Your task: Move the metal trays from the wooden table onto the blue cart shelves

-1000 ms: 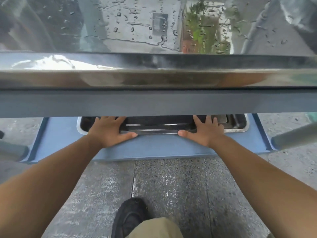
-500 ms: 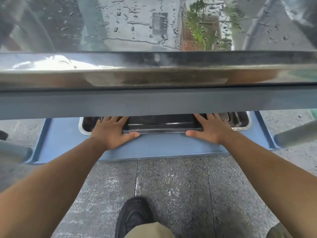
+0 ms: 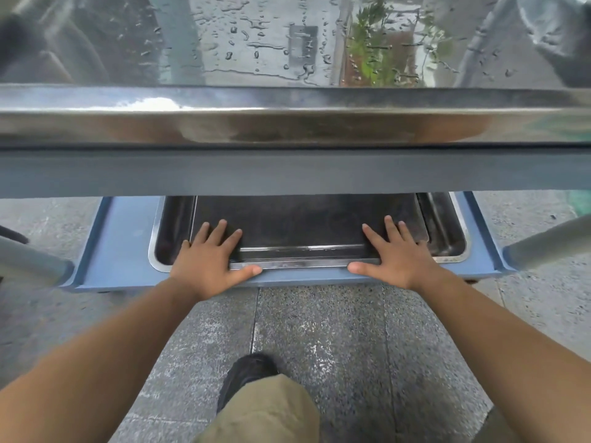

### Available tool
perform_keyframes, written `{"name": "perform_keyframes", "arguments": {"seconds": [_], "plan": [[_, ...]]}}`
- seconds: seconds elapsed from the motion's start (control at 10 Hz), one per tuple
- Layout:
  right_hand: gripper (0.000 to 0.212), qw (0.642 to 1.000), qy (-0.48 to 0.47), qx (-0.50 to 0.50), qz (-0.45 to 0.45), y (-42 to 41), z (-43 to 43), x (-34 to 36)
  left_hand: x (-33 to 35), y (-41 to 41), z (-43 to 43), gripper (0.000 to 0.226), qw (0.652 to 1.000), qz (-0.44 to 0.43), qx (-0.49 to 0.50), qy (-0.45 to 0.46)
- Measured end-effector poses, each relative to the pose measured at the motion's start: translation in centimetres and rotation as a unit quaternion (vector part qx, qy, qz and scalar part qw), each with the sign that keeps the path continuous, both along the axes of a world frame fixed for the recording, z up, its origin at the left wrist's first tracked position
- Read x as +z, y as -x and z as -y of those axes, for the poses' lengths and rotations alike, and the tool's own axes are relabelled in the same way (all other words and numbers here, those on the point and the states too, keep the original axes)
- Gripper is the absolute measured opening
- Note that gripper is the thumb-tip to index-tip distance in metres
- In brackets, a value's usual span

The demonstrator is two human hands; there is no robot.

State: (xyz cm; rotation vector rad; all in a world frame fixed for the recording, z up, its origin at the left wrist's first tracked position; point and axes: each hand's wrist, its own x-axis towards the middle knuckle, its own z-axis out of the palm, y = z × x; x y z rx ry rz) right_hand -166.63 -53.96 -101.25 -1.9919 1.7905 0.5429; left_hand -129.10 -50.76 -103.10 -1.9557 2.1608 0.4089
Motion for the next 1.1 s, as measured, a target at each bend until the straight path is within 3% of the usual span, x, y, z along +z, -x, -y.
{"name": "perform_keyframes", "arguments": {"seconds": [0.6,0.8,0.9,1.0,1.1], "plan": [[0.123,1.000,-0.009,0.003,0.009,0.3,-3.3,-0.4,0.4,0.3,-3.6,0.107,1.000,0.014,-0.008,-0.008],[0.125,0.998,-0.061,-0.007,0.020,-0.2,-2.9,1.2,2.2,1.0,-3.1,0.113,0.995,0.026,0.001,-0.098],[0.120,0.996,-0.084,-0.034,0.021,-1.0,-3.1,2.9,4.5,2.1,-2.8,0.104,0.985,0.058,0.017,-0.159],[0.101,0.997,-0.036,-0.042,0.050,-2.8,-4.4,5.4,8.0,3.2,-3.3,0.081,0.981,0.045,0.012,-0.186],[0.078,0.993,0.015,-0.030,0.111,-3.6,-5.9,9.0,12.1,4.2,-4.3,0.057,0.972,-0.049,0.017,-0.230]]}}
